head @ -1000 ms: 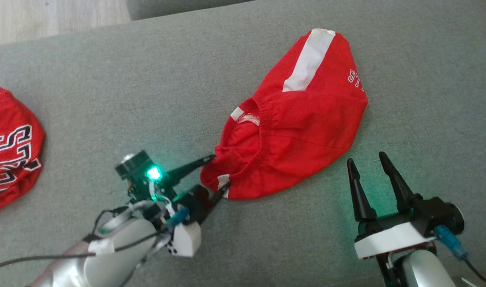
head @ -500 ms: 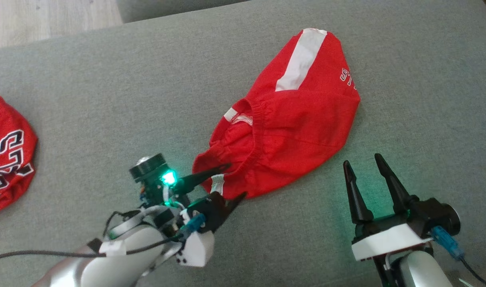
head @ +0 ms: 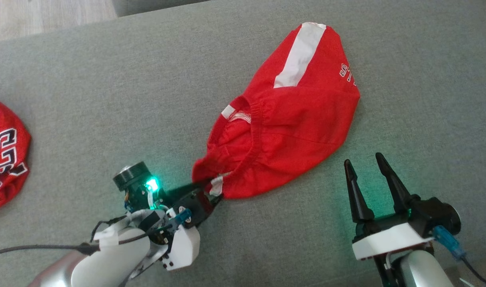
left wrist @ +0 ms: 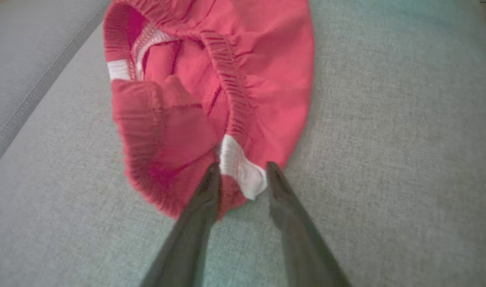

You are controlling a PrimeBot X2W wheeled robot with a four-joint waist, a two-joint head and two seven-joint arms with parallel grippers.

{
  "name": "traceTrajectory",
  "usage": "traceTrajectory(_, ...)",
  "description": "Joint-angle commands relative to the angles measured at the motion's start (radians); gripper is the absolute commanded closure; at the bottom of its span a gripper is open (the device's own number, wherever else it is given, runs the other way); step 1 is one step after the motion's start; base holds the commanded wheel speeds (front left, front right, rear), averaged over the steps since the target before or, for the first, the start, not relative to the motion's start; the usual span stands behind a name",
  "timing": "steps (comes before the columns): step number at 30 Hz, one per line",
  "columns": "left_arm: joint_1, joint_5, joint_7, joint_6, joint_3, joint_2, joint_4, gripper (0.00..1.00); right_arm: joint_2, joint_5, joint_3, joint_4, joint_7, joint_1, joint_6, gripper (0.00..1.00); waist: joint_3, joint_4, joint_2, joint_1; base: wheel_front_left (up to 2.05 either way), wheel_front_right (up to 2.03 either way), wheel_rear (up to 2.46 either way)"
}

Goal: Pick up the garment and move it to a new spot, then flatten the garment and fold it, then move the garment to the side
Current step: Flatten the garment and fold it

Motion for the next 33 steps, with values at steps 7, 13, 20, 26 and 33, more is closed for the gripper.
traceTrajectory(7, -0.057, -0.033, -0.024, -0.020, -0.003, 0.021, -0.010, 1.00, -0.005, 0.017, 0.022, -0.028, -0.004, -0.026, -0.001, 0.00, 0.010, -0.015, 0.0000, 0.0000, 0.00, 0.00, 0.00)
traceTrajectory(13, -0.081, -0.144, -0.066, -0.029, -0.020, -0.001, -0.053, 1.00, -0.005, 0.034, 0.028, -0.021, -0.004, -0.025, -0.001, 0.00, -0.014, -0.048, 0.0000, 0.0000, 0.00, 0.00, 0.00)
traceTrajectory(20, -0.277, -0.406, -0.066, -0.031, -0.057, -0.066, -0.182, 1.00, -0.005, 0.056, 0.049, -0.015, -0.004, -0.014, -0.001, 0.00, -0.081, -0.118, 0.0000, 0.0000, 0.00, 0.00, 0.00)
traceTrajectory(26, -0.459, -0.544, -0.080, -0.031, 0.017, -0.129, -0.147, 1.00, -0.005, 0.066, 0.057, -0.009, -0.004, 0.002, -0.001, 0.00, -0.129, -0.166, 0.0000, 0.0000, 0.00, 0.00, 0.00)
traceTrajectory(33, -0.604, -0.613, -0.134, -0.026, 0.140, -0.143, -0.006, 1.00, -0.005, 0.070, 0.043, -0.015, -0.004, 0.031, -0.001, 0.00, -0.163, -0.158, 0.0000, 0.0000, 0.00, 0.00, 0.00)
